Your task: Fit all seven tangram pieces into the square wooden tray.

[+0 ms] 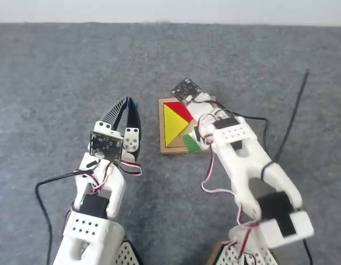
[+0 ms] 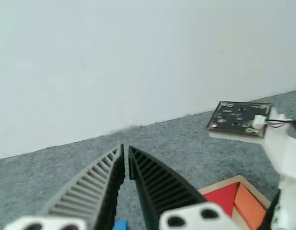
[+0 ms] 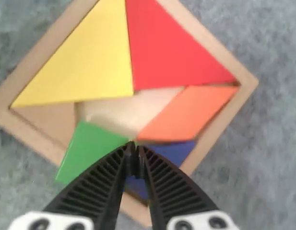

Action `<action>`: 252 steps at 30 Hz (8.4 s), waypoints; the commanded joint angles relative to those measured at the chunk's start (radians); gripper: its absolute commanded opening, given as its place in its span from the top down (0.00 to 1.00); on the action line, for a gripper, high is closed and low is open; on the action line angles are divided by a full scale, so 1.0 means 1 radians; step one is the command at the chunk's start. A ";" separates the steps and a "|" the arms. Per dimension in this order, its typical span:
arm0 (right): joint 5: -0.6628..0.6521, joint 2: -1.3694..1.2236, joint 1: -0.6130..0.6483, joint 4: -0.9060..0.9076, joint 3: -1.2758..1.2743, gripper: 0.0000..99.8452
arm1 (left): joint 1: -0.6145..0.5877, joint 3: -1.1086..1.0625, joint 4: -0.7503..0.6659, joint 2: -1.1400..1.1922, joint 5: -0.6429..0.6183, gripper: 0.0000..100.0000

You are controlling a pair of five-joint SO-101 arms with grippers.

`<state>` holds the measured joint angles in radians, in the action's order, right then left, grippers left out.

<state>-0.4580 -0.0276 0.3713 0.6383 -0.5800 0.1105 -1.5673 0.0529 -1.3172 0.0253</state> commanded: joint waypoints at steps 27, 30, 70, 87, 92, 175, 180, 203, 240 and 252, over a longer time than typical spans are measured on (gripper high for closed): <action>-0.012 -0.111 -0.113 0.058 0.239 0.99 | 0.006 0.015 0.002 -0.025 0.012 0.98; -0.011 -0.091 -0.111 0.140 0.269 0.99 | 0.006 0.015 0.002 -0.025 0.012 0.98; -0.077 0.219 0.036 0.001 -0.163 0.99 | -0.129 0.817 0.321 1.065 -0.195 0.93; -0.078 0.470 -0.021 -0.228 -0.433 0.99 | -0.198 1.503 0.891 1.642 -0.450 0.80; -0.078 0.470 -0.021 -0.228 -0.433 0.99 | -0.199 1.509 0.867 1.651 -0.460 0.80; -0.080 0.479 -0.028 -0.229 -0.433 0.99 | -0.184 2.671 1.706 2.450 0.054 0.99; -0.080 0.479 -0.028 -0.229 -0.433 0.99 | -0.160 2.420 1.703 2.280 0.054 0.99; -0.081 0.481 -0.051 -0.229 -0.431 0.99 | -0.123 1.455 1.221 1.564 0.143 0.99; -0.081 0.481 -0.053 -0.243 -0.431 0.99 | -0.117 1.227 0.876 1.574 1.054 0.78; -0.081 0.481 -0.053 -0.243 -0.431 0.99 | -0.117 1.454 1.063 1.731 1.060 0.93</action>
<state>-0.5271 0.4158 0.3330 0.4158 -1.0234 0.0031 -0.2248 1.0825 0.3798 1.0717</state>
